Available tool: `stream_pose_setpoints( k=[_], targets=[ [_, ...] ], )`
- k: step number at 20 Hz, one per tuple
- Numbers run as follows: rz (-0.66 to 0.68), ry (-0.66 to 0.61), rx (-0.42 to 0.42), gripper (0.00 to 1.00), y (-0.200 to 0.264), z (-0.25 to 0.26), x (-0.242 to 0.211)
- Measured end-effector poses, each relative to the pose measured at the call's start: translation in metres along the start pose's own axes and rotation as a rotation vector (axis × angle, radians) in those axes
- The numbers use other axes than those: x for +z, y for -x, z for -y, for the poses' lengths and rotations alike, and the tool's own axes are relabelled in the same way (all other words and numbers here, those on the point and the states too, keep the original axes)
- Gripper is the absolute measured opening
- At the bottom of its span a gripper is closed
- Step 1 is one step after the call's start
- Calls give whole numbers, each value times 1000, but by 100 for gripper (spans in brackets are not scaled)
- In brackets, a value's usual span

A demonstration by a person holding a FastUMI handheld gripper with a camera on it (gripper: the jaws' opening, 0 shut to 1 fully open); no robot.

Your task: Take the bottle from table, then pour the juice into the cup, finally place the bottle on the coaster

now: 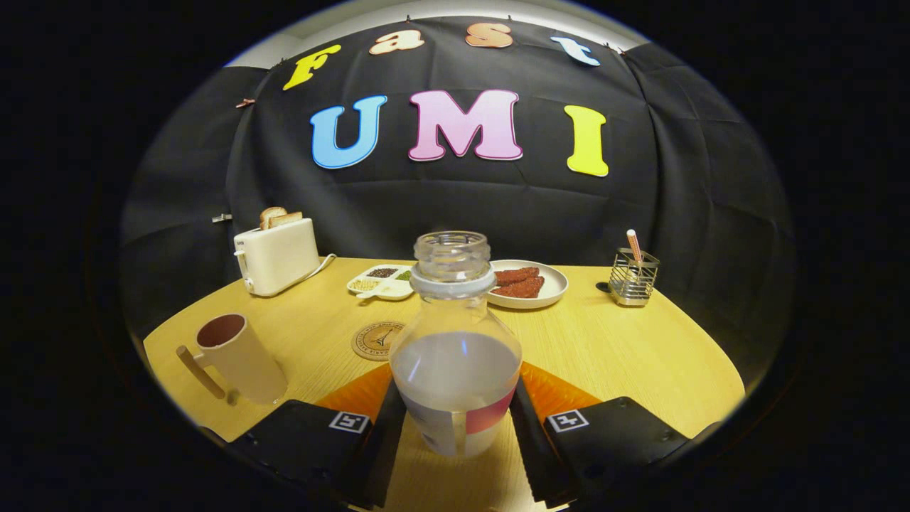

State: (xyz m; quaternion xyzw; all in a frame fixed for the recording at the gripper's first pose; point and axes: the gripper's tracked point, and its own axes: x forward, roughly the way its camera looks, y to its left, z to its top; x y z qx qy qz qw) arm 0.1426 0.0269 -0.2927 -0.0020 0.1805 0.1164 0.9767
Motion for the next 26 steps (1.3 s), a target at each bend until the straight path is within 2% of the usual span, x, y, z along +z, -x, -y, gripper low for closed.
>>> stream_pose_setpoints(
  k=[3,7,10,11,17,26],
  targets=[
    [-14,59,-24,74,0,3,2],
    [-53,107,-18,74,-1,5,2],
    [-68,157,3,70,8,-1,18],
    [-68,187,9,66,9,-2,26],
    [-53,416,35,66,13,-25,76],
    [-55,743,-18,66,5,-58,92]
  ],
)
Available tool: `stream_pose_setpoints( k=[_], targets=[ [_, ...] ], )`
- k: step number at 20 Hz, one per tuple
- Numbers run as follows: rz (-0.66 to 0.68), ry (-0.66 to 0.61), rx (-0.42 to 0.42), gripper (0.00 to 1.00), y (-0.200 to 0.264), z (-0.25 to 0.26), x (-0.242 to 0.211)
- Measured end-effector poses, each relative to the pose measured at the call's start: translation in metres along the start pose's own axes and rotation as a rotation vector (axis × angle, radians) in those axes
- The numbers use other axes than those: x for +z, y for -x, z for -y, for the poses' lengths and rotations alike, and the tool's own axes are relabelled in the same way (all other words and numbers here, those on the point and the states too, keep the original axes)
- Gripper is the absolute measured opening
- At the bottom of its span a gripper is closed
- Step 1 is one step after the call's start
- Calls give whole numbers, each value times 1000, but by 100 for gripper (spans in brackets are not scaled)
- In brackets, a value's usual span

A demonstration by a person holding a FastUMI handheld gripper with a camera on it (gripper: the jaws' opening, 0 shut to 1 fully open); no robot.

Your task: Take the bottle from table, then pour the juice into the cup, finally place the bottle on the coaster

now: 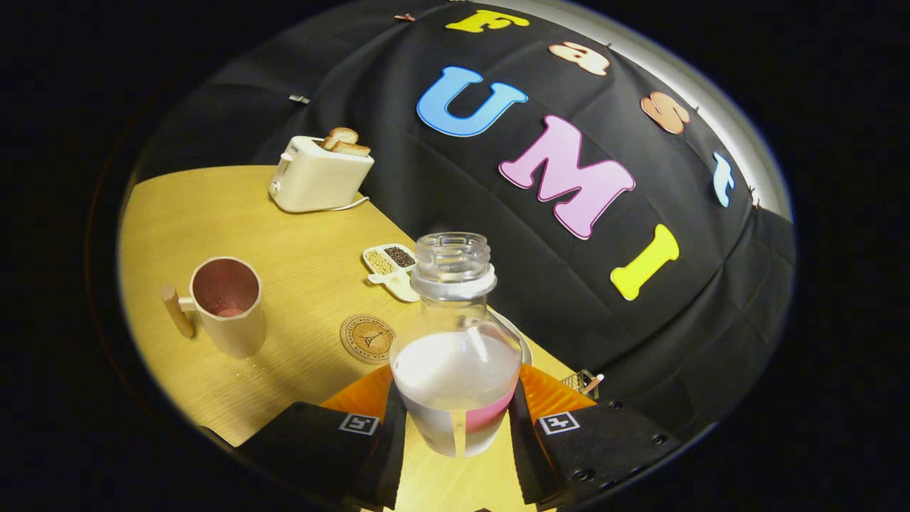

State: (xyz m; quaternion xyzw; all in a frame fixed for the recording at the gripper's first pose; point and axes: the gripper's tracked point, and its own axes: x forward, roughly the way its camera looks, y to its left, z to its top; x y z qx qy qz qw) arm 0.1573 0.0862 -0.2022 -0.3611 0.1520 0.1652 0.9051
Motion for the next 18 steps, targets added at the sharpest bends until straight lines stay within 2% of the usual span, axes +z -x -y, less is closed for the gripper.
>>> stream_pose_setpoints(
  k=[7,14,18],
  targets=[
    [-5,216,-44,66,-1,-13,16],
    [21,439,-21,66,-7,-38,29],
    [14,523,5,66,-16,-53,28]
  ],
)
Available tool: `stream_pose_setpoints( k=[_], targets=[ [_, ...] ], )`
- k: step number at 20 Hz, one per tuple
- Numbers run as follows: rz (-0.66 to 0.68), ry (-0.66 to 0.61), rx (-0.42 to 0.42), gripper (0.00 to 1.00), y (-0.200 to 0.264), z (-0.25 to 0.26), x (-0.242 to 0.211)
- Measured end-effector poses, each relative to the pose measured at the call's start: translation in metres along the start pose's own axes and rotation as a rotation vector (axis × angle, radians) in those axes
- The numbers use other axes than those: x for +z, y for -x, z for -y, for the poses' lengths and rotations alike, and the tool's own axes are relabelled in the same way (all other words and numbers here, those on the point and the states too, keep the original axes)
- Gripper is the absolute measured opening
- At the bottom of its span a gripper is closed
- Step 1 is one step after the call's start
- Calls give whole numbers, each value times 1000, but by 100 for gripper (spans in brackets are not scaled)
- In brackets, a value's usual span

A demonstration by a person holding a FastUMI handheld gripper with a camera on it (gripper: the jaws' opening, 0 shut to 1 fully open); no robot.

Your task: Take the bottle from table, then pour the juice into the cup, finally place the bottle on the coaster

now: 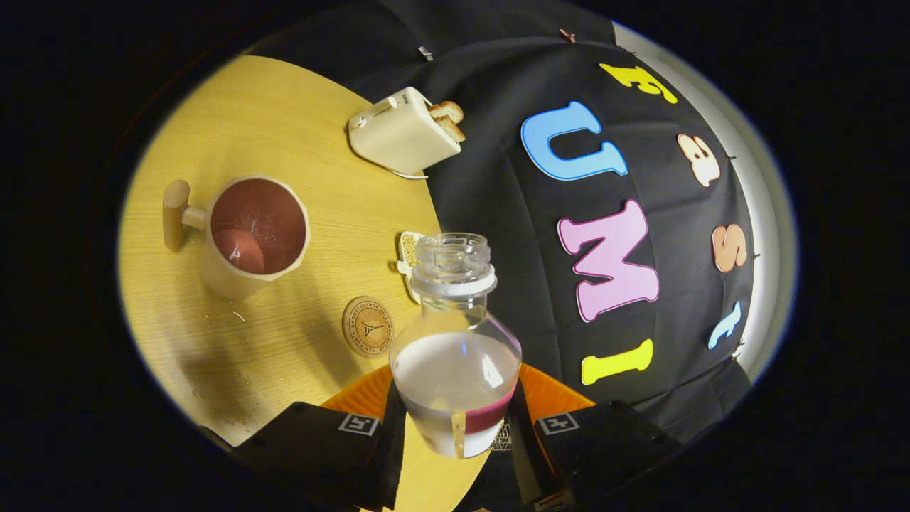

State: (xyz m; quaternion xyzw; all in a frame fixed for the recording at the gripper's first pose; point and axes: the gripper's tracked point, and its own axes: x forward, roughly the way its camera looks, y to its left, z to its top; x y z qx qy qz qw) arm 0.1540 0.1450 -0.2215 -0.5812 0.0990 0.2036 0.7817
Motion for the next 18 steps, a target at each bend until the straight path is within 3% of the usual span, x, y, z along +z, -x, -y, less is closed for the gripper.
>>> stream_pose_setpoints(
  k=[18],
  targets=[
    [78,460,18,66,-26,-21,33]
  ],
)
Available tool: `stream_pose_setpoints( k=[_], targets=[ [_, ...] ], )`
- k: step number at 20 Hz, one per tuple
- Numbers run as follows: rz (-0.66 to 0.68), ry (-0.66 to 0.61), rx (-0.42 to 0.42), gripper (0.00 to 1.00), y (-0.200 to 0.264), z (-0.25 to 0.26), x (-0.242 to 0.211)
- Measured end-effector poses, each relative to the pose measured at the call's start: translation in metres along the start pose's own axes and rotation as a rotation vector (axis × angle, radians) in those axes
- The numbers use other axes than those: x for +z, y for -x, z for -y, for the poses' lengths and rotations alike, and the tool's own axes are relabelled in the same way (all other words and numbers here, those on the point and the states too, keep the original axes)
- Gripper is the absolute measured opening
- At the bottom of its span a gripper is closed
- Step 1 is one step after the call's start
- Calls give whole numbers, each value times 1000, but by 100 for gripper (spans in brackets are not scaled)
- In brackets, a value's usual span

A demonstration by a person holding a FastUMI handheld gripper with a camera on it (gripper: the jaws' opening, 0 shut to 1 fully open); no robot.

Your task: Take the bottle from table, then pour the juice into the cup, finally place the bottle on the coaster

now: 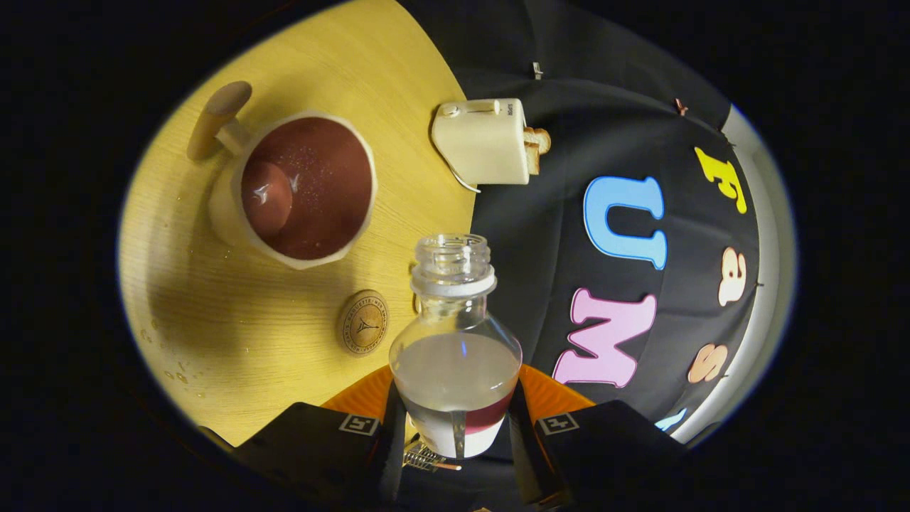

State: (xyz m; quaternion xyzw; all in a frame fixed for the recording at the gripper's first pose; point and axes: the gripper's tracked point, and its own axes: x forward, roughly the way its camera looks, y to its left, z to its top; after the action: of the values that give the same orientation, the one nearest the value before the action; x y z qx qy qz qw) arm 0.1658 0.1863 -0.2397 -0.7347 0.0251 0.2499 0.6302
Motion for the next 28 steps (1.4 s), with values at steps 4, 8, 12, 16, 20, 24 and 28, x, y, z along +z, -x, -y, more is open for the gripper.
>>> stream_pose_setpoints(
  k=[4,8,12,16,20,24,28],
  targets=[
    [30,77,-8,66,-3,2,10],
    [72,179,-30,66,-9,8,17],
    [95,224,-31,66,-11,8,19],
    [111,265,-36,65,-13,8,22],
    [139,341,-63,65,-13,11,26],
    [142,369,-64,65,-12,8,22],
    [151,399,-64,66,-12,7,24]
  ],
)
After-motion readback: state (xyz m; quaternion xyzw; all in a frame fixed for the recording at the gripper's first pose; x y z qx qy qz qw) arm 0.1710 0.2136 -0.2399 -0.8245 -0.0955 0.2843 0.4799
